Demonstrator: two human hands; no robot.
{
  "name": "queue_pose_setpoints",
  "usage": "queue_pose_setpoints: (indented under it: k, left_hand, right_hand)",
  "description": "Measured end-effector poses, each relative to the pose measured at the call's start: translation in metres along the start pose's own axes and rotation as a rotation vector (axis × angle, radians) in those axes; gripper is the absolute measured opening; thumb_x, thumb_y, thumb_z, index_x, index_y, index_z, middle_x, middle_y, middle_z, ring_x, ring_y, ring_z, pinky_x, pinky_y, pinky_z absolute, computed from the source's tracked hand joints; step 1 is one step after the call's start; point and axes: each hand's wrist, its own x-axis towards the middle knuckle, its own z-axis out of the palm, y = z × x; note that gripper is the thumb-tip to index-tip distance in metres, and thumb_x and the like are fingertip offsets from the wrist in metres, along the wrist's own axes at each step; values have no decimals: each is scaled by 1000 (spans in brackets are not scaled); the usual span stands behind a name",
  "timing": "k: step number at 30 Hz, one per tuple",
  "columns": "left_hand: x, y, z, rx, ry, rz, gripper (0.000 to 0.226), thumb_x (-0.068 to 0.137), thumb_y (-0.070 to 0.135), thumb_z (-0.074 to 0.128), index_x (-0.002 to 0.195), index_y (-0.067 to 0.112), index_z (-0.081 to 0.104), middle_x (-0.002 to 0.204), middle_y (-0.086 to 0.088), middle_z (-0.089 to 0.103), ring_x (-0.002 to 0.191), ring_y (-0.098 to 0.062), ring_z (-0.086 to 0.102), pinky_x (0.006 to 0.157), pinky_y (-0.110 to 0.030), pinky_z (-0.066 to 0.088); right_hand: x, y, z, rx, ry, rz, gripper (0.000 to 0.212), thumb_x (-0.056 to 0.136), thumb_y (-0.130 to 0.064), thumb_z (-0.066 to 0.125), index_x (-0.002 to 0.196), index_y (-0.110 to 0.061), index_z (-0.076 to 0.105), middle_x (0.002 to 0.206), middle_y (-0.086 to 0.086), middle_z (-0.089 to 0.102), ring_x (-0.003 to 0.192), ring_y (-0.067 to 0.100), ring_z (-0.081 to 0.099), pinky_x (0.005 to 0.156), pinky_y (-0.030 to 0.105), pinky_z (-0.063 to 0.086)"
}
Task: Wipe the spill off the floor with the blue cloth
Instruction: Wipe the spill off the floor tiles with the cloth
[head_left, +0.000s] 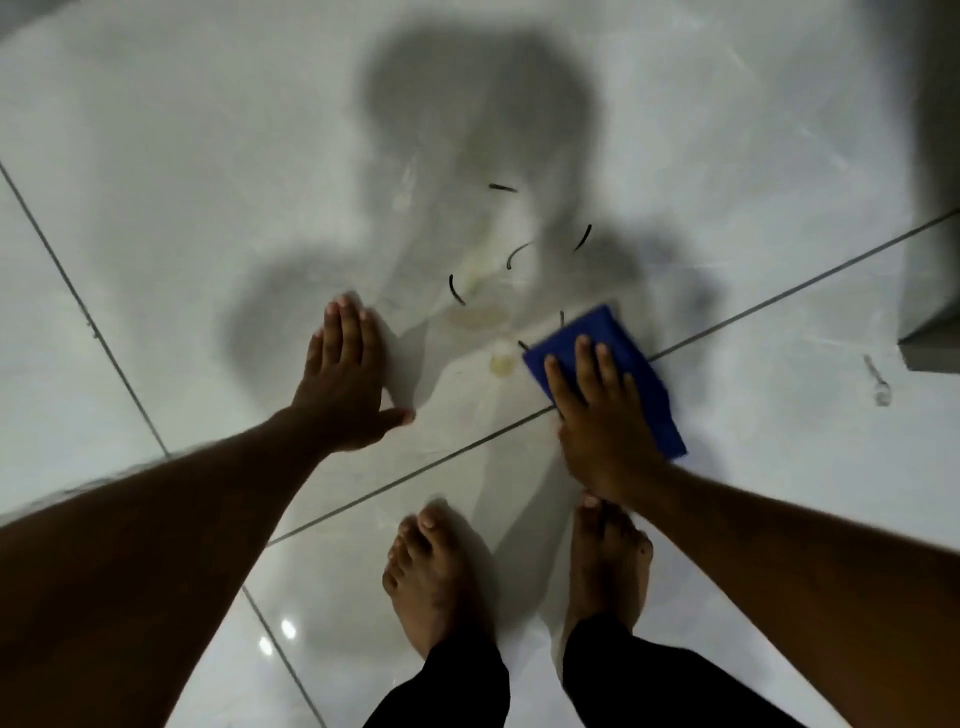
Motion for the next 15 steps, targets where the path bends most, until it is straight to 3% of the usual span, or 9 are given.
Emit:
queue_pose_setpoints:
  k: [1, 3, 5, 7, 9, 11, 13, 15]
  left_hand:
    - [2, 1, -2, 6, -7, -7, 135, 72, 67, 66, 145, 1, -26, 153, -28, -32, 141, -40, -30, 118, -51, -8]
    - [4, 2, -5, 9, -31, -19, 139, 71, 67, 68, 144, 1, -30, 151, -26, -37, 140, -39, -33, 116, -49, -10]
    - [6, -1, -3, 9, -28, -12, 140, 69, 69, 68, 144, 2, -31, 146, -22, -43, 138, -37, -36, 116, -47, -10]
    - [5, -3, -2, 11, -25, -1, 141, 68, 72, 66, 143, 4, -32, 144, -19, -45, 137, -35, -38, 115, -46, -11]
    - [4, -2, -4, 13, -19, 0, 140, 68, 73, 65, 144, 4, -32, 143, -19, -45, 136, -35, -38, 115, -45, -12]
    - [2, 3, -13, 10, -33, -14, 140, 70, 70, 66, 143, 3, -32, 143, -20, -44, 136, -35, -37, 116, -47, -11]
    - [2, 8, -16, 3, -55, -40, 141, 70, 67, 69, 141, 3, -34, 143, -21, -43, 136, -36, -37, 117, -48, -10]
    - [4, 8, -14, 7, -57, -55, 142, 69, 66, 70, 142, 2, -33, 143, -22, -44, 136, -37, -37, 116, -48, -10]
  right_hand:
    - [-6, 16, 0, -46, -18, -6, 85, 93, -32, 47, 148, -29, -17, 162, 15, -11, 147, 39, -7, 115, 61, 12]
    - [18, 44, -10, -59, 52, 71, 82, 91, -29, 50, 151, -29, -6, 162, 16, -4, 147, 40, -1, 111, 64, 16]
    - [73, 56, -32, -24, 124, 160, 76, 90, -26, 50, 151, -28, 5, 162, 16, 0, 147, 41, 0, 109, 67, 17]
    - [119, 45, -50, -2, 118, 185, 73, 90, -25, 47, 150, -29, 5, 162, 15, -2, 147, 42, -3, 110, 68, 14]
    - [119, 15, -43, -9, 120, 73, 73, 88, -22, 47, 150, -28, 9, 162, 15, 0, 147, 43, 0, 110, 67, 14]
    - [70, -20, -17, -12, 28, -154, 73, 85, -20, 50, 149, -28, 15, 163, 15, 5, 146, 43, 5, 111, 66, 15]
    - [15, -26, 3, -10, -31, -268, 77, 87, -22, 50, 150, -31, 6, 163, 11, 1, 148, 39, 3, 113, 63, 12]
    - [17, -1, -3, -60, -6, -288, 81, 89, -24, 49, 150, -33, -3, 163, 10, -3, 148, 38, 3, 114, 61, 10]
